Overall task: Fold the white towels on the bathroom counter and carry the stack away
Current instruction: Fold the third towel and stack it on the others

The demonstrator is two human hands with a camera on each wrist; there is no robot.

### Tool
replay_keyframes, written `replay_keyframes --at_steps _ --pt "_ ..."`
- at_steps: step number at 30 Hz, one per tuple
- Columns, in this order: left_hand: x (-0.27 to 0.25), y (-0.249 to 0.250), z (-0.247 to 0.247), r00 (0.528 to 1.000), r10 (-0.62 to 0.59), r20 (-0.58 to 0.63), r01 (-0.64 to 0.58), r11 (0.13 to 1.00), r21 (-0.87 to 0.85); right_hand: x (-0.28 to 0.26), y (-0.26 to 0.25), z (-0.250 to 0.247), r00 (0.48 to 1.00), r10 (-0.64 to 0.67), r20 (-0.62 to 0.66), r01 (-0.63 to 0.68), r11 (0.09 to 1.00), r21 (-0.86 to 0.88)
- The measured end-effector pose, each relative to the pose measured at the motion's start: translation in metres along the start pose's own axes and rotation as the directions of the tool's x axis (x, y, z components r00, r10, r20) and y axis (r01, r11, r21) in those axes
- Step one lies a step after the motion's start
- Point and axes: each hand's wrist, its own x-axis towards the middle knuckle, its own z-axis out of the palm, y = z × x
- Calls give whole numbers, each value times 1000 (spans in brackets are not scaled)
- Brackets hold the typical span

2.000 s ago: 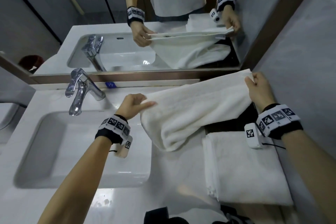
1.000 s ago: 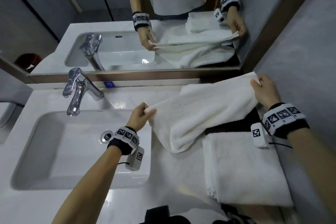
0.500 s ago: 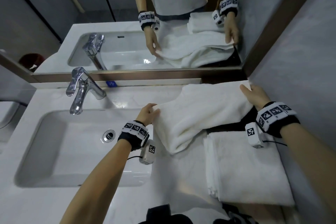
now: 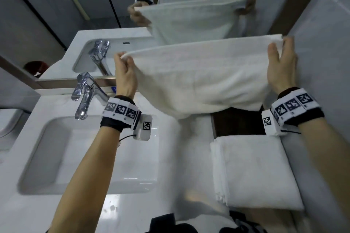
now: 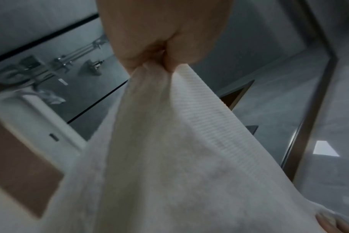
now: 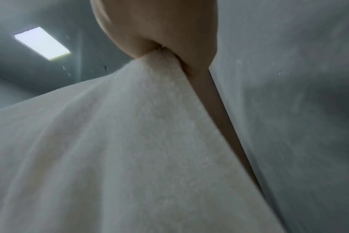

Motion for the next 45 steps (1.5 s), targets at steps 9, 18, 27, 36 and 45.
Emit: replay_keyframes --at_steps 9,18,27,36,45 --pt "3 34 -29 995 101 4 -100 990 -98 14 -22 -30 1000 3 22 -6 991 135" --pt "-39 -79 0 883 -375 282 263 893 364 -21 65 0 895 320 312 -245 935 -255" --pt "-50 -117 26 791 -469 394 87 723 685 -28 102 24 795 495 350 -313 830 -461" --pt "-50 -133 55 642 -684 347 -42 420 906 -18 117 37 675 586 448 -284 767 -576" --pt "-40 -112 117 459 -503 732 -230 729 644 -11 122 41 734 455 504 -236 867 -439"
